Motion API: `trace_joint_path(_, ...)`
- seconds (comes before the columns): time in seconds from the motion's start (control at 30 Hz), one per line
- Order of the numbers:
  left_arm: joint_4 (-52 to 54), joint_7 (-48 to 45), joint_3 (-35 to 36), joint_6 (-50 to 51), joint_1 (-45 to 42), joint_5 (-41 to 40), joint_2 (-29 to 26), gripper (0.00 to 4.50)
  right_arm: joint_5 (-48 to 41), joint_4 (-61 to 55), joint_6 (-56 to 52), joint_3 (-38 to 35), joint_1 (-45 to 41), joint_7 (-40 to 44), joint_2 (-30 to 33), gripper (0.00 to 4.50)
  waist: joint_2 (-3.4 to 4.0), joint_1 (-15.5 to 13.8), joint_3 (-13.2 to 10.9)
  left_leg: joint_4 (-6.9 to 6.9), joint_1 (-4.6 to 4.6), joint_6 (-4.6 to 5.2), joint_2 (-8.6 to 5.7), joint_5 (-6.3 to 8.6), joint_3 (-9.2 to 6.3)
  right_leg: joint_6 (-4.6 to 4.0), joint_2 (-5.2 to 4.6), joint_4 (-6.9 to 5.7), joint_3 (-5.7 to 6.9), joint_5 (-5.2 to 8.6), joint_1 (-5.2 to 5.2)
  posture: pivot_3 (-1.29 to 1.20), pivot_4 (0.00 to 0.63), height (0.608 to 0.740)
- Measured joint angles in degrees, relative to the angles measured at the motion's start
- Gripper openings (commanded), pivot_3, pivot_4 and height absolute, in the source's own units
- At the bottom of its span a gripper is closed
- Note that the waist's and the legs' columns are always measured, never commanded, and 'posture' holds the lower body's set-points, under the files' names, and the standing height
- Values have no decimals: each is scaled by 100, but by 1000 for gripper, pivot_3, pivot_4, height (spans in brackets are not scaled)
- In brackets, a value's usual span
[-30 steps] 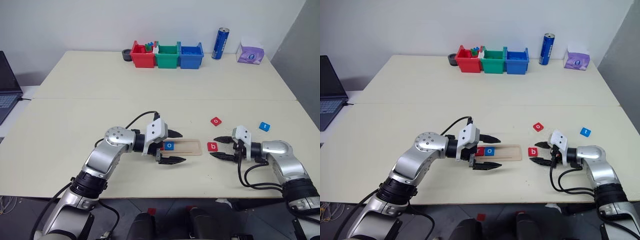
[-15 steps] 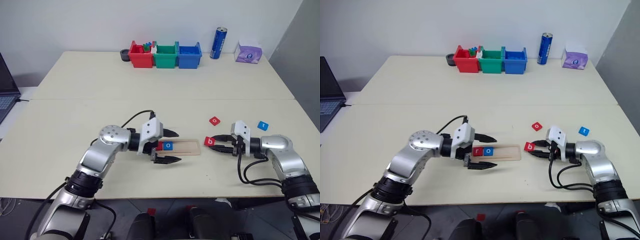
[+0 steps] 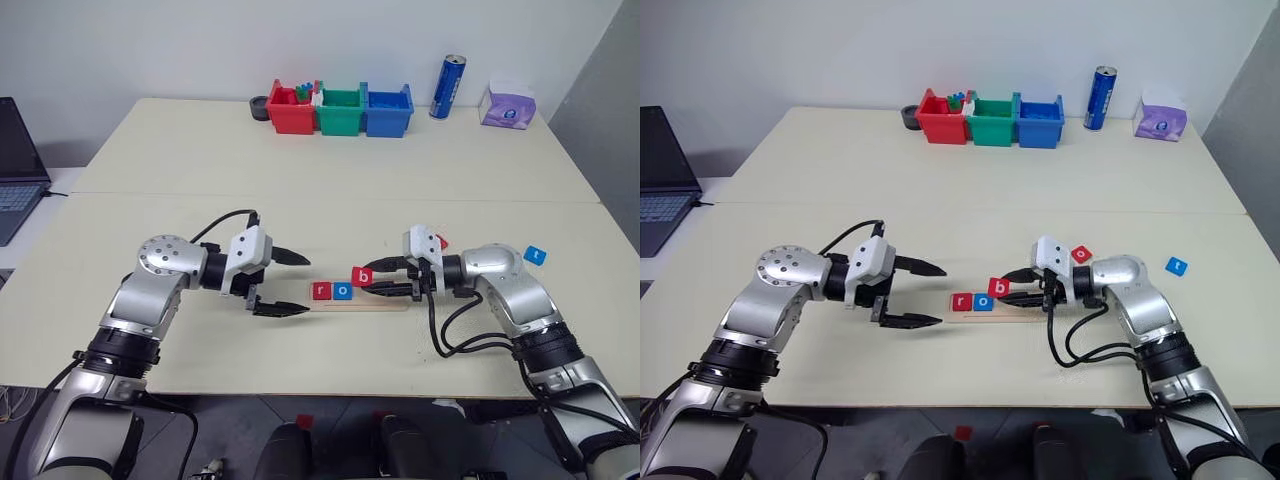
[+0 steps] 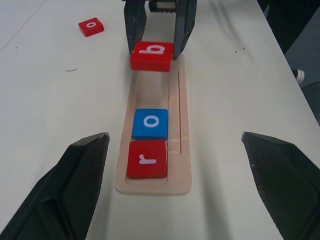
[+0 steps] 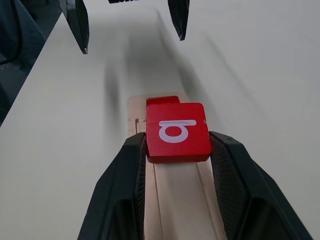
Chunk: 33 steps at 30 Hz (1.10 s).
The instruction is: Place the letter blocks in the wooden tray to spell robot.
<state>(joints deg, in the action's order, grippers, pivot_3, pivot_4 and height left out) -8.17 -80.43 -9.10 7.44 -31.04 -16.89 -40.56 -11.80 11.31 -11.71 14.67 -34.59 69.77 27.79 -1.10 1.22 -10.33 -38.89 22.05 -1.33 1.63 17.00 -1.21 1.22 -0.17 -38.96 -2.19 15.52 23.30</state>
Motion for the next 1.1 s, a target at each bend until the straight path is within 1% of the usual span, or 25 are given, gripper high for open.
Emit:
trace_joint_path(0.3,286,70,-32,88,110,8,111,4500,362,512,356,141,-2,42,7,1462,1,42,0,1,-3,0,-2,0,-3,-1,12,-8,0,0,2,0,150,740)
trace_joint_path(1.1,303,80,-67,90,96,78,211,4500,665,1158,634,248,-252,82,-308,1462,1,45,0,1,-4,0,1,0,-3,-2,11,-8,0,-1,2,0,150,740)
